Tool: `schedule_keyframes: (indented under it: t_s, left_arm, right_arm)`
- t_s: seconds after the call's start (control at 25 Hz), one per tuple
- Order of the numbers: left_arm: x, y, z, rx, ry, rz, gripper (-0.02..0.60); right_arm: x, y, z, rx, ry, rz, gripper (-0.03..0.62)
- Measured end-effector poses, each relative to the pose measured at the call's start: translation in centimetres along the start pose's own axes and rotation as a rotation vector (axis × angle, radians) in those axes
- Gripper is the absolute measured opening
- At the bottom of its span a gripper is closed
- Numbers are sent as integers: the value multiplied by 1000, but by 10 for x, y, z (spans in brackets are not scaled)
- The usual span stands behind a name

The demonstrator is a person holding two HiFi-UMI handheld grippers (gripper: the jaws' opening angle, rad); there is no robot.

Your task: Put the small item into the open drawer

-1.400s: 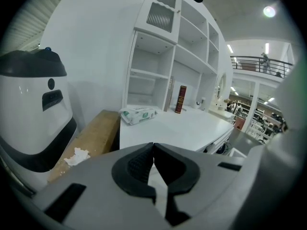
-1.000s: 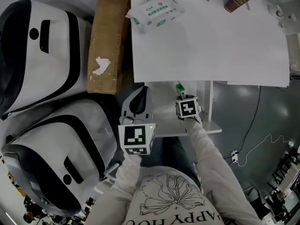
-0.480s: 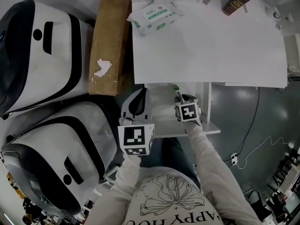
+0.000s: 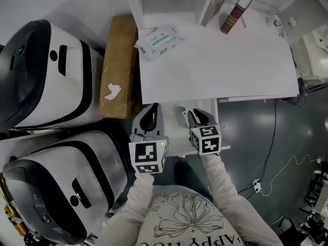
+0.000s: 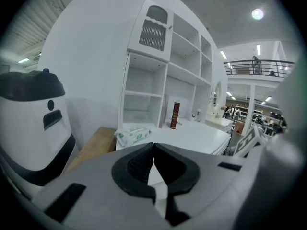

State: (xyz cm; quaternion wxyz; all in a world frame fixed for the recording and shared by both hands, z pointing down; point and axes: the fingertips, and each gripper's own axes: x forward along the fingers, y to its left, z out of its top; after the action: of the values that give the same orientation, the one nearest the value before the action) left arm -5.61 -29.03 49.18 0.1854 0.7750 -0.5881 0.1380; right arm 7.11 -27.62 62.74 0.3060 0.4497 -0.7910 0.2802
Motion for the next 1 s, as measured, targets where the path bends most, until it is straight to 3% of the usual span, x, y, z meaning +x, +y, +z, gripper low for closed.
schedule_keyframes:
  t_s: [0.16, 0.52, 1.0]
  left_arm:
    - [-16, -15, 29, 24, -58, -8, 5]
    - [-47, -37, 95, 81, -210, -7, 5]
    - [-99, -57, 138, 107, -333, 8, 5]
  right_arm:
    - [-55, -2, 49, -15, -158, -52, 33]
    - [-148, -11, 130, -4, -432, -117, 28]
    - [-232, 6, 164, -17, -614, -135, 18]
